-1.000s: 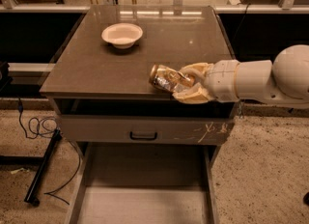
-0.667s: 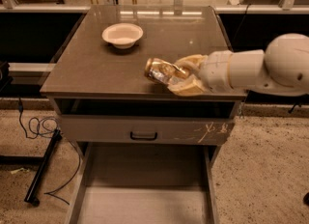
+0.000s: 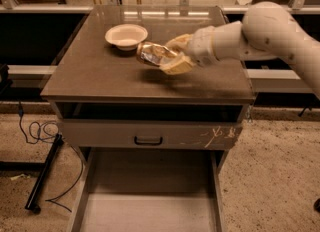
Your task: Pick orange can from middle drawer and place on counter
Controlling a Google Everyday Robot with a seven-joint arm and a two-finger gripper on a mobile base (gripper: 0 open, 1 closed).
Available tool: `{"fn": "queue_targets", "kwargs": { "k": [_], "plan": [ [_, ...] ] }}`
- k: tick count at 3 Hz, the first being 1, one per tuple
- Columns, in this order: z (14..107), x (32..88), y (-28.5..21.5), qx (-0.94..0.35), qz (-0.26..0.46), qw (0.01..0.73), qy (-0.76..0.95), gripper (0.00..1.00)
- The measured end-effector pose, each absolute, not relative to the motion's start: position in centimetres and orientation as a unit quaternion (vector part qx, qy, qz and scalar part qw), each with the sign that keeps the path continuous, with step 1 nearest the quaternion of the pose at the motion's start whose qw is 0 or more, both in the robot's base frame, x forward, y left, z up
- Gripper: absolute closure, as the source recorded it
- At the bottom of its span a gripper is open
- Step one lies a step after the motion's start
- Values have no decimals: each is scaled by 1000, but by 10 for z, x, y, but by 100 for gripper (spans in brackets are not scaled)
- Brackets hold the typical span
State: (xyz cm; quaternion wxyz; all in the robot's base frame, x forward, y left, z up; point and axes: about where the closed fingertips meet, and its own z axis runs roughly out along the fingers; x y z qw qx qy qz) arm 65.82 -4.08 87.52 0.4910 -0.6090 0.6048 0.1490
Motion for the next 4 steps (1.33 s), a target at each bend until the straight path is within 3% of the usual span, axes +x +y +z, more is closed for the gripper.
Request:
{"fn": "queue_targets", "kwargs": {
  "k": [2, 4],
  "plan": [
    [837, 729, -49, -594, 191, 448, 640, 100],
    [837, 729, -49, -594, 191, 448, 640, 58]
  ]
}}
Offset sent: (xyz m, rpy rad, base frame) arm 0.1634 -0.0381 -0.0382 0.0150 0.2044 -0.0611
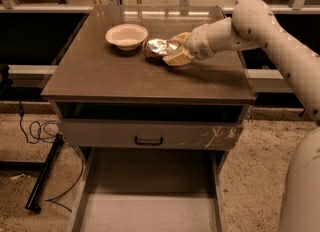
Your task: Pick orange can from middle drawer and place on counter
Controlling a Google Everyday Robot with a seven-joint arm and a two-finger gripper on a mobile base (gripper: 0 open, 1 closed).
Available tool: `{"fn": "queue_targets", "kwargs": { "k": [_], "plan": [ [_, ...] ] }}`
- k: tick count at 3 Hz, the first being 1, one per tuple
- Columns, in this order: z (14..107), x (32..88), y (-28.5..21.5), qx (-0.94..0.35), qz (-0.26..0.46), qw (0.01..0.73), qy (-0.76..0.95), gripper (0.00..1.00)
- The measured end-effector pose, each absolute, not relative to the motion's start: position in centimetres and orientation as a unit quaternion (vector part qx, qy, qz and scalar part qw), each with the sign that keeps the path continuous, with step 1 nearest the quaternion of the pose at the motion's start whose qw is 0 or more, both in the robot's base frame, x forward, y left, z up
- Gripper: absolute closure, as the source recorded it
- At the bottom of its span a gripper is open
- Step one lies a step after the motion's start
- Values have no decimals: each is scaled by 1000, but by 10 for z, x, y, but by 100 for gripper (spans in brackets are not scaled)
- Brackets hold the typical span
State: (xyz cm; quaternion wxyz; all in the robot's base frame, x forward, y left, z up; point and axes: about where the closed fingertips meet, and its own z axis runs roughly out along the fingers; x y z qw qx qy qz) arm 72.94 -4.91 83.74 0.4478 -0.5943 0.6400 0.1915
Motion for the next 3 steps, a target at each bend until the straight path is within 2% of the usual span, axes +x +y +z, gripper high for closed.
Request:
{"fn": "queue_targets", "kwargs": {
  "k": [2, 3],
  "plan": [
    [837, 729, -49, -594, 191, 448, 640, 12],
    [837, 729, -49, -594, 192, 448, 640, 0]
  ]
}}
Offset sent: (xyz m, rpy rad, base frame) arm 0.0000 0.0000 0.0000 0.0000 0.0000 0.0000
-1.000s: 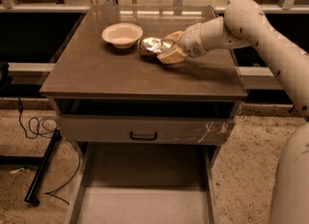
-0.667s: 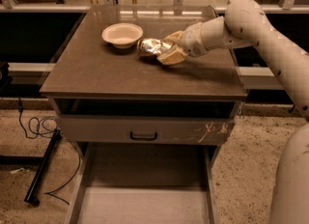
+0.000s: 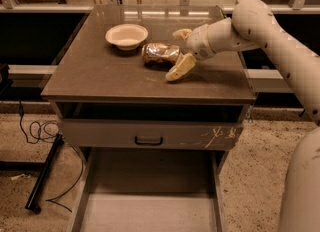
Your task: Pick orange can from middle drawer and place on counter
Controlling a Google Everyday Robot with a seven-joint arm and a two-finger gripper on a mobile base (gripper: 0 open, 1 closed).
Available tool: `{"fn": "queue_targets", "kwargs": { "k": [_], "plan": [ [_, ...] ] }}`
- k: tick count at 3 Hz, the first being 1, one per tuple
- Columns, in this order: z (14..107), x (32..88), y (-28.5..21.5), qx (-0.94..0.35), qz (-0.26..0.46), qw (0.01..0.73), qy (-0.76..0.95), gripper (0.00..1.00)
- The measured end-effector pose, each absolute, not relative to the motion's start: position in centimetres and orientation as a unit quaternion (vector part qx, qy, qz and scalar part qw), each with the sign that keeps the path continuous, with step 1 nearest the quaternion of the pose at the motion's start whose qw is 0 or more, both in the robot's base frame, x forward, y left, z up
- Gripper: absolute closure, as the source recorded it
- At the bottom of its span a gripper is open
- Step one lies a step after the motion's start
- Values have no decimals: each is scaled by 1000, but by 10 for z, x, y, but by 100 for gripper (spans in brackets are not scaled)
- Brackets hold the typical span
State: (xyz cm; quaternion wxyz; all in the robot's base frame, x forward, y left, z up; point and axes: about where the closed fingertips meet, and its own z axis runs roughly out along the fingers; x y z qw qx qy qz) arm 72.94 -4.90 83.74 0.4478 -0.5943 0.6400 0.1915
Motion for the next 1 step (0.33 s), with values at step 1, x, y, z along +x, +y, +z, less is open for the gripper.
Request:
{"fn": "queue_targets", "kwargs": {
  "k": [1],
  "plan": [
    [837, 729, -49, -594, 192, 448, 640, 0]
  ]
}}
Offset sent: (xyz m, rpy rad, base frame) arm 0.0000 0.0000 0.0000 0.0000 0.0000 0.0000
